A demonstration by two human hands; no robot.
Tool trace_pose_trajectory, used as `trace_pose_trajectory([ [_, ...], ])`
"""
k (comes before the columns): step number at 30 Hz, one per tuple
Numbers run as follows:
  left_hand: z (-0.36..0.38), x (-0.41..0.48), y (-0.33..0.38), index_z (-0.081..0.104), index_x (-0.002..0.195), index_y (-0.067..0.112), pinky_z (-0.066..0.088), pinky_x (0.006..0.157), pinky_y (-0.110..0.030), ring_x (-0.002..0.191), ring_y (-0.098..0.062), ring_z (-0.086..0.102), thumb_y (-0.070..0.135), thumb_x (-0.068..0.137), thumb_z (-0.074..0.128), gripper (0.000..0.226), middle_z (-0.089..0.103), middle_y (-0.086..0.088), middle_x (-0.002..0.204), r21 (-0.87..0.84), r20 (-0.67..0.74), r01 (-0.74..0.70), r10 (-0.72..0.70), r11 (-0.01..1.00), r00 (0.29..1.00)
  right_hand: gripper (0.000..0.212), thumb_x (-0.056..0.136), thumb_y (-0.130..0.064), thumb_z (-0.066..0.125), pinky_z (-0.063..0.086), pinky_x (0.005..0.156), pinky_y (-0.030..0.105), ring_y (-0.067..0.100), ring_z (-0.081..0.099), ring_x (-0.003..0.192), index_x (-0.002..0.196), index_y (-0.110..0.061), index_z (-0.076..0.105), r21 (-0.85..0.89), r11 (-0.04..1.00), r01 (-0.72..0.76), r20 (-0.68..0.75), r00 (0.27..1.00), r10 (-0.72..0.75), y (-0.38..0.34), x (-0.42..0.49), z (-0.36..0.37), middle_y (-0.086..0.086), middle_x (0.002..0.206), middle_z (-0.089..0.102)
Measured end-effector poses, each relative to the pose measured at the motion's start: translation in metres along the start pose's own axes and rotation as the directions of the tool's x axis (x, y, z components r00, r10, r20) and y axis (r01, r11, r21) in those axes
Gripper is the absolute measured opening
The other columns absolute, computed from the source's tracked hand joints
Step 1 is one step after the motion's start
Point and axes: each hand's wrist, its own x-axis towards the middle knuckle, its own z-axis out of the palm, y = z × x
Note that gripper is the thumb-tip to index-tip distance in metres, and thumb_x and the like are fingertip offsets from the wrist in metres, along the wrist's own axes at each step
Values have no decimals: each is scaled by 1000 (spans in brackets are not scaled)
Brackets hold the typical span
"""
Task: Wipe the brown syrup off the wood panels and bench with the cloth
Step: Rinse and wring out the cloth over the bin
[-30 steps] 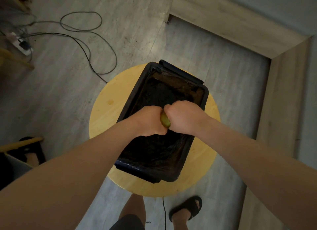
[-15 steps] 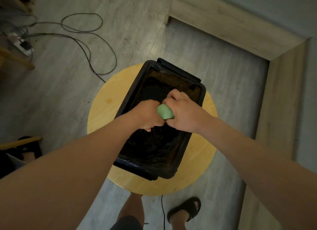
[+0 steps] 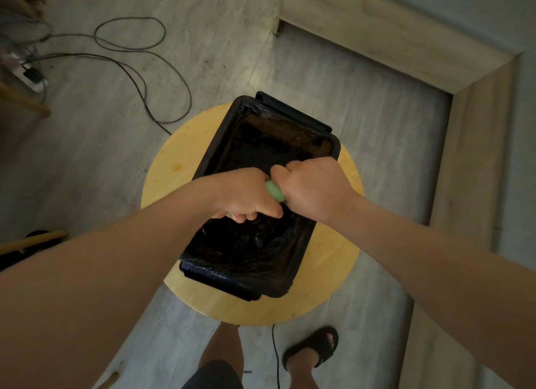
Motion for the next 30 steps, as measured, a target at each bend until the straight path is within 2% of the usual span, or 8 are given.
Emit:
trace_pose_trajectory([
  [4, 9, 0, -12, 53, 82, 16, 39, 54, -27, 66, -18, 58, 21, 90, 65, 15, 56, 3, 73, 485, -363, -98, 302, 869, 881, 17, 80, -18, 68, 29, 45, 27, 27, 53, 58, 78, -15, 51, 40, 980, -195, 323, 931, 172, -14, 19, -7, -1, 62, 45],
  [9, 8, -2, -25, 48, 103, 12, 44, 62, -40, 72, -31, 50, 22, 98, 54, 12, 52, -5, 88, 713, -445, 9, 443, 701, 778, 13, 78, -12, 65, 41, 48, 32, 24, 58, 58, 68, -12, 58, 341, 779, -527, 607, 756, 245, -21, 39, -12, 6, 65, 58],
  [12, 6, 1, -27, 51, 111, 10, 40, 64, -41, 86, -37, 60, 23, 97, 59, 21, 57, -11, 101, 721, -442, -10, 471, 693, 764, 16, 83, -17, 66, 48, 51, 37, 24, 61, 62, 70, -16, 57, 364, 811, -458, 570, 798, 195, -16, 40, -8, 4, 69, 60],
  [17, -6, 2, -25, 51, 94, 23, 40, 65, -34, 82, -21, 57, 27, 85, 69, 21, 55, 2, 91, 570, -365, -255, 518, 781, 773, 14, 87, -25, 66, 54, 68, 43, 22, 62, 76, 80, -23, 54, 440, 836, -329, 400, 905, 145, 5, 23, 6, -3, 80, 60],
  [20, -2, 0, -20, 54, 80, 20, 43, 58, -34, 67, -15, 58, 28, 86, 67, 16, 59, 4, 75, 458, -323, -270, 442, 847, 837, 26, 80, -34, 75, 52, 85, 44, 25, 50, 99, 97, -17, 64, 358, 913, -196, 218, 968, 123, 7, 11, 14, 2, 108, 53],
  [22, -1, -1, -14, 59, 76, 13, 33, 51, -32, 49, -8, 47, 23, 84, 70, 17, 55, 8, 60, 125, -297, -236, 263, 964, 918, 58, 81, -34, 79, 51, 95, 41, 27, 47, 113, 131, -12, 60, 354, 923, -150, 135, 985, 109, 5, 2, 12, 5, 130, 50],
  [25, -11, -6, -11, 55, 77, 12, 18, 45, -25, 46, -12, 28, 24, 78, 69, 18, 42, 3, 62, -395, -50, -57, 40, 917, 998, 70, 90, -18, 70, 50, 101, 38, 28, 52, 122, 153, -10, 41, 427, 903, -50, -19, 998, 64, 1, -12, 5, 9, 138, 49],
  [30, -17, -13, -6, 51, 75, 17, 18, 36, -18, 46, -8, 23, 30, 76, 64, 19, 37, 3, 66, -493, 319, 117, 54, 862, 946, 74, 89, -21, 71, 52, 87, 43, 27, 56, 103, 155, -5, 40, 341, 940, -11, -127, 990, 58, -5, -12, 5, 12, 117, 57],
])
